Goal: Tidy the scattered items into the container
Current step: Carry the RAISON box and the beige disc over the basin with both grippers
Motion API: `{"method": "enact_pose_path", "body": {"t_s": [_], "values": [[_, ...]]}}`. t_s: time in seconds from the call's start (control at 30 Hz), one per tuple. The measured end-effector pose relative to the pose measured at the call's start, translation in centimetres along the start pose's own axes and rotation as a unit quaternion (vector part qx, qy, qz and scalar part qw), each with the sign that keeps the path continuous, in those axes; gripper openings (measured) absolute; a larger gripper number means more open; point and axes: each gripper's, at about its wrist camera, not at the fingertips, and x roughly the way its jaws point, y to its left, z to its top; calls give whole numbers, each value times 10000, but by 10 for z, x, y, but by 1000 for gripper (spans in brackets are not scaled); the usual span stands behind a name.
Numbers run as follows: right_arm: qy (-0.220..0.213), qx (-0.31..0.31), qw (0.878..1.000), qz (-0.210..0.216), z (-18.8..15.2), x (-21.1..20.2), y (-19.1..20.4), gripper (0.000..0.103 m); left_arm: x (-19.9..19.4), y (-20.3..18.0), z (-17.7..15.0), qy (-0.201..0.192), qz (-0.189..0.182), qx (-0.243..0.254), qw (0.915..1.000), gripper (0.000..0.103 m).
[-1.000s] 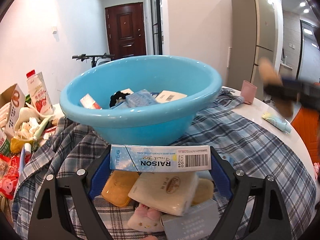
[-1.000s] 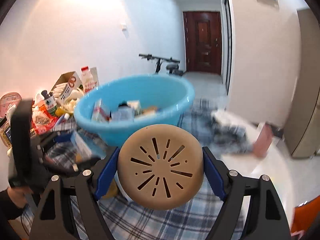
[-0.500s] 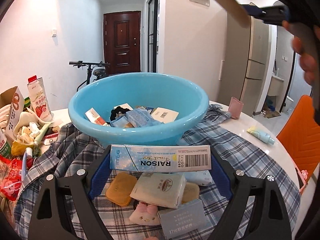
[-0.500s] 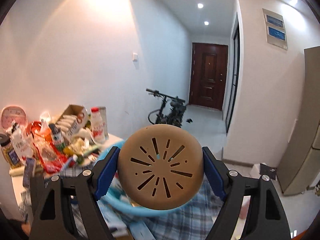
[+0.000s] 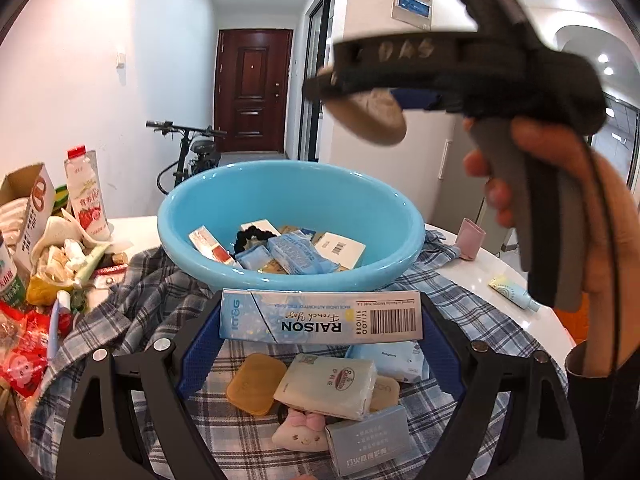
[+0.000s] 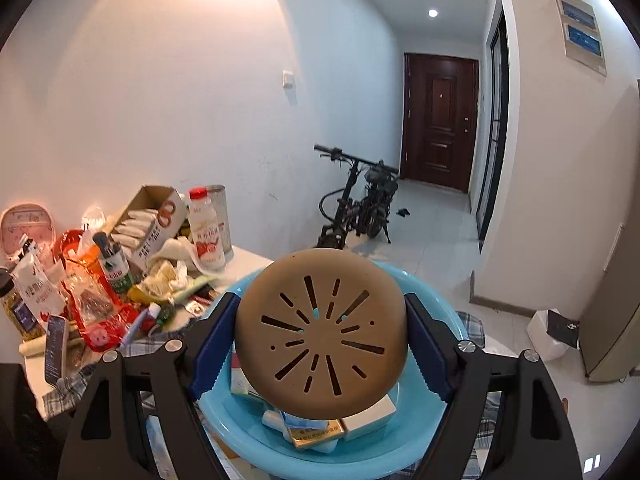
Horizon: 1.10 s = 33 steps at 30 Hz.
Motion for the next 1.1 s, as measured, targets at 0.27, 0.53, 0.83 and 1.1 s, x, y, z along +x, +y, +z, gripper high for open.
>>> {"method": "enact_pose_path", "body": {"t_s": [0.27, 0.53, 0.83, 1.1], "values": [[50, 89, 9999, 35, -2, 6, -7, 82, -9, 8, 7, -186, 207, 22, 9996, 87], [-24, 82, 9999, 90, 0, -1, -7, 82, -29, 17, 49, -490, 844, 386, 9945, 87], [-61, 134, 9999, 73, 0, -6, -13, 82, -20, 24, 111, -762, 858, 278, 9930, 87], [49, 214, 9994, -273, -5, 1, -27, 82, 24, 40, 119, -444, 874, 119, 9951, 87]]}}
